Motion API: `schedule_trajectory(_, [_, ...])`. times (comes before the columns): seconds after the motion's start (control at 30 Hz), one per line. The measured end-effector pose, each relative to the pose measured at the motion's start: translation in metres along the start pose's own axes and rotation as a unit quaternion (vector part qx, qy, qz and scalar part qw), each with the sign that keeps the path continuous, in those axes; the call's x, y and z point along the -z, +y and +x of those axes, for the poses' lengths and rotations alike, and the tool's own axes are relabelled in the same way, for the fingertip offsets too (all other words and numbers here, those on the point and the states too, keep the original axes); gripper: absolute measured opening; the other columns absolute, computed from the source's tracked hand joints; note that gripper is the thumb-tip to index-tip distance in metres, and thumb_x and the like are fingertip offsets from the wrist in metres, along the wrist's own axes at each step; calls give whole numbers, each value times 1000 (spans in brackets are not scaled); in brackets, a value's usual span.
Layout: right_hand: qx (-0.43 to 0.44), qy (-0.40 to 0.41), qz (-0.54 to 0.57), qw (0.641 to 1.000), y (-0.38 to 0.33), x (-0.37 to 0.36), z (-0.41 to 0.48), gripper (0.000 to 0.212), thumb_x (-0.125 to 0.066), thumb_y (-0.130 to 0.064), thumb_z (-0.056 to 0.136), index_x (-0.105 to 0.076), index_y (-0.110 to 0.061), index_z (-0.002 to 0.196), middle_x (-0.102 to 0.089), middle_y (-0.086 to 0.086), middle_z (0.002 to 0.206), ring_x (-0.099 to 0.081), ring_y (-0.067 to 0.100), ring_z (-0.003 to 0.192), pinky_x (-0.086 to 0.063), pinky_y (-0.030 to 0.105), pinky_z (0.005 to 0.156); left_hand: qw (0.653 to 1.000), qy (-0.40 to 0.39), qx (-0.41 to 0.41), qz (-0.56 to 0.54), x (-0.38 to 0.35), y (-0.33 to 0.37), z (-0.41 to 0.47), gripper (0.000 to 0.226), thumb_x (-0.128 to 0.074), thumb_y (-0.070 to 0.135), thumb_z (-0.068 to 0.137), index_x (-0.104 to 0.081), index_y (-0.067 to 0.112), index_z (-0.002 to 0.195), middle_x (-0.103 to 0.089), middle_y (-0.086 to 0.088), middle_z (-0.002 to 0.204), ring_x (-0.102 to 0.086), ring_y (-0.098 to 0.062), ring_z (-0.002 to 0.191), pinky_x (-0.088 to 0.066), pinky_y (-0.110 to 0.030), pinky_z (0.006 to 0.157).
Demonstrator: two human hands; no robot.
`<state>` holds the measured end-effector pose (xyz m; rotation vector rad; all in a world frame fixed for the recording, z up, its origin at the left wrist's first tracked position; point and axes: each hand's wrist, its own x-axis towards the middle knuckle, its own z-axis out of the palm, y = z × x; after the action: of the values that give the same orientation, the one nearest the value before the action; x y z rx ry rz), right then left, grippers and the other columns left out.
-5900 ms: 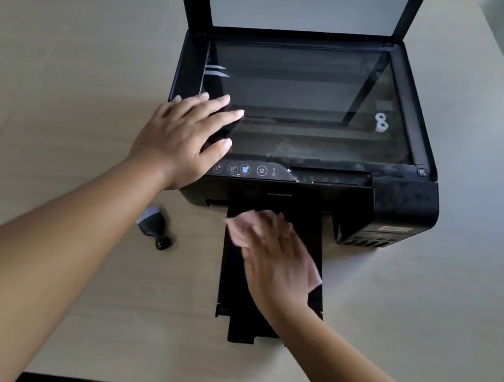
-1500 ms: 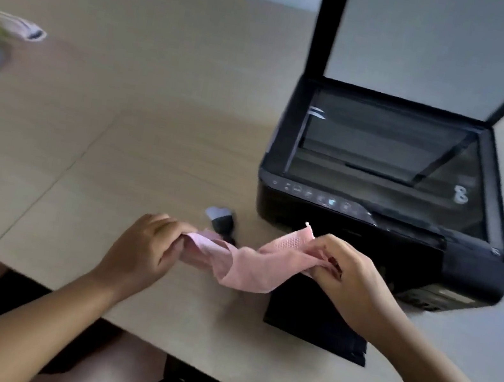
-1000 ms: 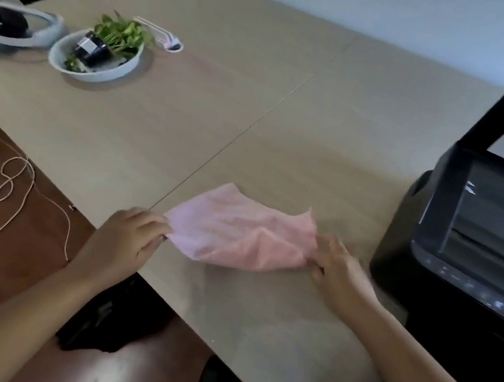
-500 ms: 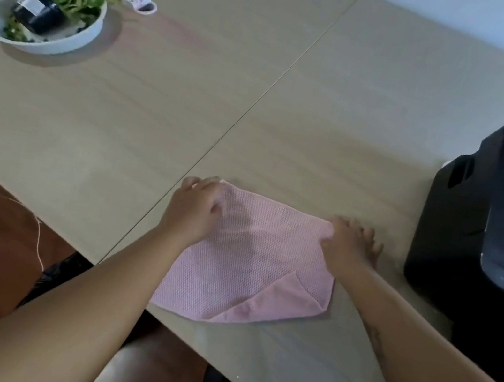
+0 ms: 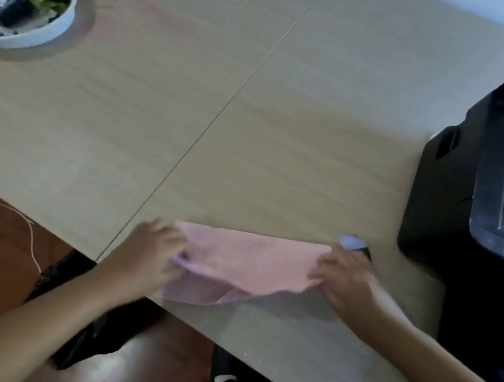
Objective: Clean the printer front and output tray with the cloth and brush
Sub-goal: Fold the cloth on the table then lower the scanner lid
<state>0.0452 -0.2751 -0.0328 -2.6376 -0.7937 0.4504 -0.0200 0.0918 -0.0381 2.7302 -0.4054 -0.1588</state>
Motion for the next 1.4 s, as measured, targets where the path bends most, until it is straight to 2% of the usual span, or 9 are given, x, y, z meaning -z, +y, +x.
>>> schedule_trajectory(0.07, [-42,-106,-3,993,-1,-17,-15,43,-36,-59,81,-66,-37,104,-56,-12,125,-46,19,120,-39,37,97,998,-57,-3,28,-22,9,-37,32,-56,64,79,-61,36,94,-59,19,99,-52,-11,101,-38,-34,86])
schedule_trajectory(0.17, [-137,7,80,987,-4,-28,-6,33,-47,-43,92,-58,-28,119,-47,-5,129,-44,15,115,-39,32,98,996,-14,84,9,-43,24,-42,52,-42,60,89,-56,28,127,-49,12,135,-45,-14,127,-28,-27,103])
schedule_trajectory(0.37, [-294,37,130,946,-24,-33,23,25,-59,-30,89,-54,-21,112,-52,2,111,-50,19,96,-46,35,79,983,-32,172,48,-73,31,-11,74,-8,64,93,11,25,153,20,9,159,24,-12,145,5,-46,120])
schedule_trajectory(0.5, [-334,40,227,914,-33,-26,20,27,-55,-20,83,-35,-16,66,-36,2,64,-32,15,54,-27,28,49,988,-33,145,53,-72,17,-4,76,-15,65,94,6,24,154,16,9,161,21,-11,146,3,-45,120])
schedule_trajectory(0.8, [-151,-64,486,859,-151,4,57,28,-63,-36,88,-66,-29,116,-71,-10,105,-67,7,96,-54,31,90,954,157,218,-135,-48,4,-39,60,-27,41,96,-39,9,146,-35,-3,152,-32,-22,142,-19,-26,116])
schedule_trajectory(0.93, [-88,-37,119,988,-124,-36,62,48,-51,-30,93,-44,-30,141,-43,-7,148,-35,23,137,-30,35,112,950,168,202,-170,-40,14,-41,55,-23,38,99,-33,19,149,-30,-2,157,-27,-19,145,-21,-38,118])
schedule_trajectory(1.03, [-23,-98,-75,992,-108,-64,53,54,-36,-44,95,-26,-41,147,-17,-8,160,-20,33,144,-22,46,116,987,48,146,-45,-55,20,-38,60,-22,50,95,-23,32,152,-7,9,162,-3,-17,150,-2,-35,120])
schedule_trajectory(1.23, [-49,-105,-129,985,-109,-69,48,53,-37,-51,80,-56,-40,128,-55,-5,139,-59,36,114,-49,52,93,987,16,154,34,-58,10,-36,57,-45,54,86,-46,30,137,-49,4,141,-42,-28,131,-38,-44,104])
schedule_trajectory(1.4, [-38,-106,-104,988,-100,-55,44,57,-31,-54,93,-22,-41,148,-11,-7,161,-8,32,146,-4,52,116,987,-18,145,73,-51,22,-15,58,-47,51,80,-52,27,132,-51,1,137,-45,-32,130,-37,-49,105])
